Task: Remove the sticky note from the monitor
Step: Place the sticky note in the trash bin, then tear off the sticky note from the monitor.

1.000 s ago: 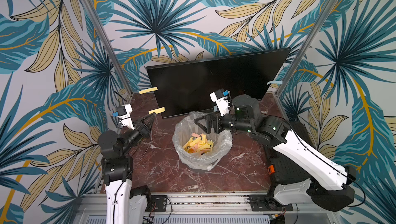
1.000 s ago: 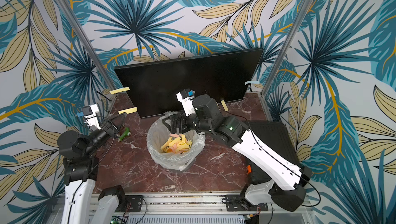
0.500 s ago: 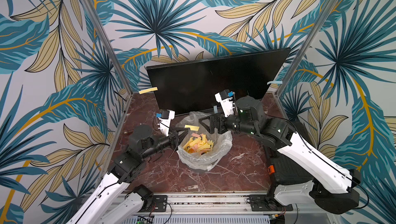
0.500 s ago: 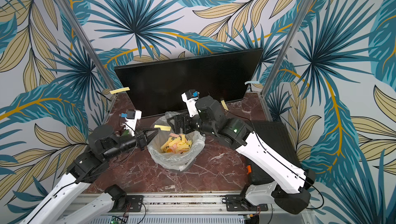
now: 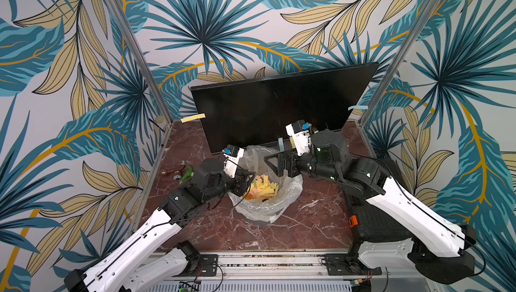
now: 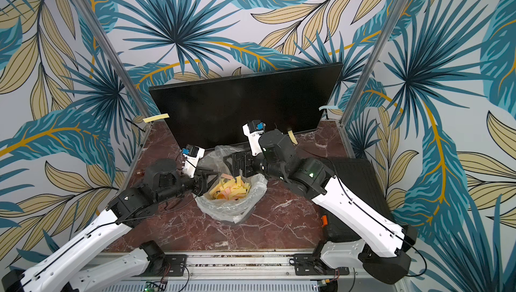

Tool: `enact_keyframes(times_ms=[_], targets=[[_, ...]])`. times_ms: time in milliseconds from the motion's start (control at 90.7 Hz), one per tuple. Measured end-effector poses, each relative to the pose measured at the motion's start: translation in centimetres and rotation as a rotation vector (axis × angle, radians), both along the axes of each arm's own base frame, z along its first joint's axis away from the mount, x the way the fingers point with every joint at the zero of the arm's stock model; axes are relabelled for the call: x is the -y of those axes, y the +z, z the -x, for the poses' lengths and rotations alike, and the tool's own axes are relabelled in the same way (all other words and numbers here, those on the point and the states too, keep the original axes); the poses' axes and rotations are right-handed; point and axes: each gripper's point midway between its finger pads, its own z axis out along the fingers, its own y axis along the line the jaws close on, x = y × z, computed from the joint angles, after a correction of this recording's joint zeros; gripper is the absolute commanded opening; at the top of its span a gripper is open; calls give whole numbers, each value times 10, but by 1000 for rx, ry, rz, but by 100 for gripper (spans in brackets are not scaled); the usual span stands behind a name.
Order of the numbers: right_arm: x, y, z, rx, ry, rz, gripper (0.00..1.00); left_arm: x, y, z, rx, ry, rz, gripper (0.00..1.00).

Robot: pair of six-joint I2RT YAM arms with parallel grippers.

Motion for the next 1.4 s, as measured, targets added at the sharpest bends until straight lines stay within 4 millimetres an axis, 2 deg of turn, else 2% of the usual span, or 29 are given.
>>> enact_keyframes(times_ms=[110,253,342,419,562,628,805,992,1080,1190,1400], targets=[[1,-1,1,-4,-2,0,96,-2,16,-2,44,6,0,67],[2,-2,2,-6,-4,-2,96,-7,39,-3,111,21,12,85],[2,-2,2,-6,-4,-2,96,-14,50,-4,149,57,24,95],[2,-2,2,-6,-3,-2,96,-25,61,-3,194,97,37,100],[2,-2,2,-7,-1,-4,96,-50,83,2,264,176,84,100],[1,-2,2,-9,3,-4,96,-65,86,1,280,226,94,100],[-4,-1,2,-15,19,-8,96,-110,76,-3,293,393,113,100],[-8,2,2,-17,34,-15,96,-152,67,-18,275,548,155,100],[-9,5,3,-14,38,-21,96,-163,70,-26,276,574,206,100],[-9,8,3,-11,43,-27,96,-172,82,-36,306,577,292,100],[-11,7,2,-4,49,-16,97,-177,111,-51,379,502,430,100]])
